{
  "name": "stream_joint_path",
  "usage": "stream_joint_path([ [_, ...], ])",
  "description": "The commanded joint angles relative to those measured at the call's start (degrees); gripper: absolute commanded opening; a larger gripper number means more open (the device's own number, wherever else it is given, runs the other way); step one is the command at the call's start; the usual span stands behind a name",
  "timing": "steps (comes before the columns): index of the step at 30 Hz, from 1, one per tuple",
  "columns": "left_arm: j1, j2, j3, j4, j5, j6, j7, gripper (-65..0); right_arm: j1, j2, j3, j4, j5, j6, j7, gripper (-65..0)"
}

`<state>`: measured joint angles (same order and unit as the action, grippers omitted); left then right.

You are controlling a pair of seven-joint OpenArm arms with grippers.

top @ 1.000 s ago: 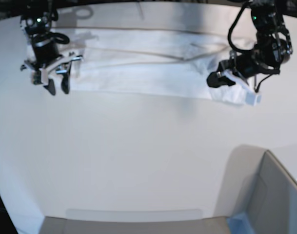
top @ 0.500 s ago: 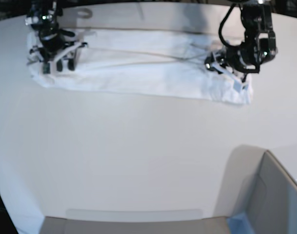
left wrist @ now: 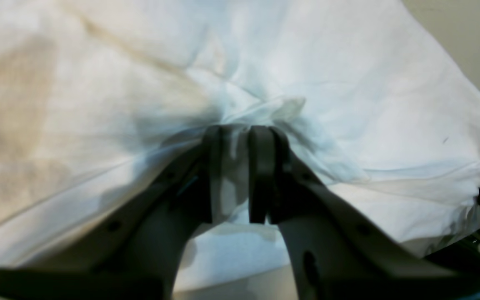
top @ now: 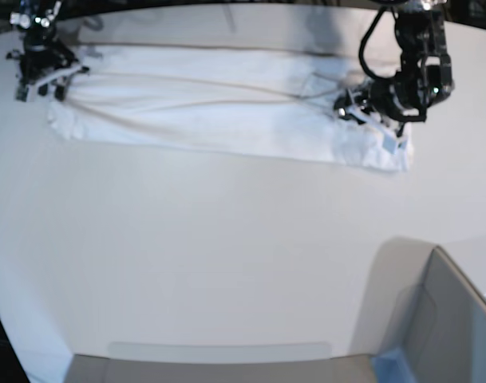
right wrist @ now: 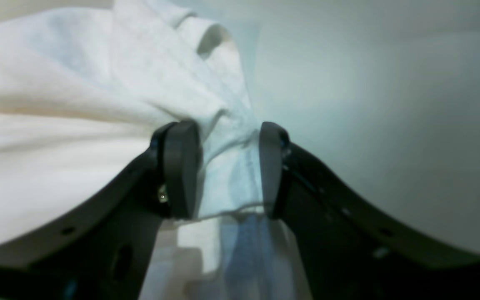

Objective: Layout the t-shirt on the table in an organized manner, then fold the t-shirt properly
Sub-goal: 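Grasp the folded shirt edge with both grippers, then pull the folded shirt edge with both grippers to smooth it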

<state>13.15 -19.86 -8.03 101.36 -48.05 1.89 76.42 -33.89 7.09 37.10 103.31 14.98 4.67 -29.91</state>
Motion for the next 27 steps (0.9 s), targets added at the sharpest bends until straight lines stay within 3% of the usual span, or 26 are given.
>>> stream_joint_path([
  [1,0.1,-0.6,-0.4,0.1,1.7,0.4,0.3,-51.7,-0.7,0.5,0.2,3.3,-0.1,-0.3,2.2,-40.2],
  [7,0.2,-0.5,-0.4,0.5,1.3,0.4,0.4,-51.8,-3.3,-0.8,-1.9,12.6,-0.1,-0.3,10.1,-40.2],
  [11,0.2,-0.2,0.1,4.6,1.2,0.4,1.0,-51.8,-1.3,0.1,-5.4,12.6,-0.3,-0.3,10.6,-40.2],
  [17,-0.3,1.4,0.2,6.6,1.6,0.4,1.1,-51.8,4.4,0.2,-4.5,9.7,-0.4,-0.3,1.8,-40.2],
  [19,-0.4,1.4,0.2,5.2,1.5,0.4,1.1,-51.8,6.3,1.8,-3.2,7.7,-0.4,-0.2,-0.4,-40.3],
  [27,-0.3,1.3,0.2,3.8,1.5,0.4,0.9,-51.8,6.9,6.1,-3.0,3.8,-0.4,-0.2,-2.9,-40.3],
])
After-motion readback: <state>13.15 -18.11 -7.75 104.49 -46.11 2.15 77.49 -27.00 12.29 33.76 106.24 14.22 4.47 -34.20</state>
